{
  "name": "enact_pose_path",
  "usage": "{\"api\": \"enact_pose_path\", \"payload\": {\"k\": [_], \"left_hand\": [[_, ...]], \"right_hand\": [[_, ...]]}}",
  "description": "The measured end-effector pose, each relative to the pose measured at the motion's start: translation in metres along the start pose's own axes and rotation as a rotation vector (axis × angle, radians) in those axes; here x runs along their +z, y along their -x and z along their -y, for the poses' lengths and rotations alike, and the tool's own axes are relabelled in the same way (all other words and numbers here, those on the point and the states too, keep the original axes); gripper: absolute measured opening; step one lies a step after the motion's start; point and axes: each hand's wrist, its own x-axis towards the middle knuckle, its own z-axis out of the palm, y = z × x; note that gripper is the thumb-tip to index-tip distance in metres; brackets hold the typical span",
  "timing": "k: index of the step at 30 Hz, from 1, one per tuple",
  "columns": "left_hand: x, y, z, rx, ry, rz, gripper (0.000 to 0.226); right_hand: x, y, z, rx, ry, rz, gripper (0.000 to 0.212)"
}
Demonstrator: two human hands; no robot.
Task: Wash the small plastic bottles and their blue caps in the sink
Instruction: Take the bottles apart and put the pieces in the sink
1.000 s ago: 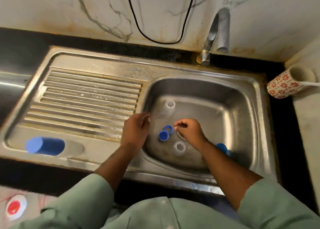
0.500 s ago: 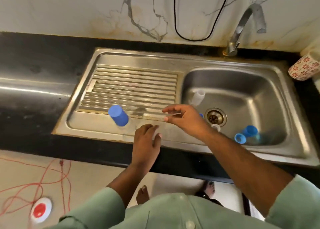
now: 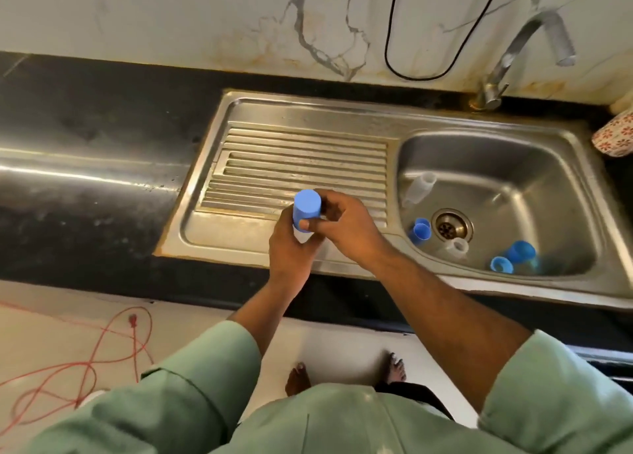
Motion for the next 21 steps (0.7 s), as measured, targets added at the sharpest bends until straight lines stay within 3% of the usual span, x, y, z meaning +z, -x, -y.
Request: {"api": "enact_pose_path", "payload": {"k": [3,7,11,15,17,21], "left_hand": [[0.019,-0.005,-0.019,0.091,-0.013,0.065,0.057],[0.068,-0.003,-0.051,0.251,0.016,0.2,0.053],[0.139,0.002,-0.085,0.195,0.088,0.35,0.05],[0.217,-0.005,-0.101,0.207,0.072,0.41,0.046],[0.25,-0.009,-0.104,0.22,0.027,0.412,0.046],[0.309,-0.019,-0.106,0.147,-0.028,0.425,0.049]], "right_hand": [[-0.028,0.01,-0.001,-0.001,-0.125,-0.113,0.04],[-0.082,0.021,-0.011,0.08,-0.528,-0.461,0.009],[-0.156,0.023,-0.039,0.173,-0.606,-0.582,0.011],[-0.256,0.013,-0.093,0.362,-0.892,-0.642,0.012],[-0.303,0.006,-0.123,0.416,-0.739,-0.666,0.019],[-0.376,-0.01,-0.188,0.478,0.241,-0.545,0.046]]}}
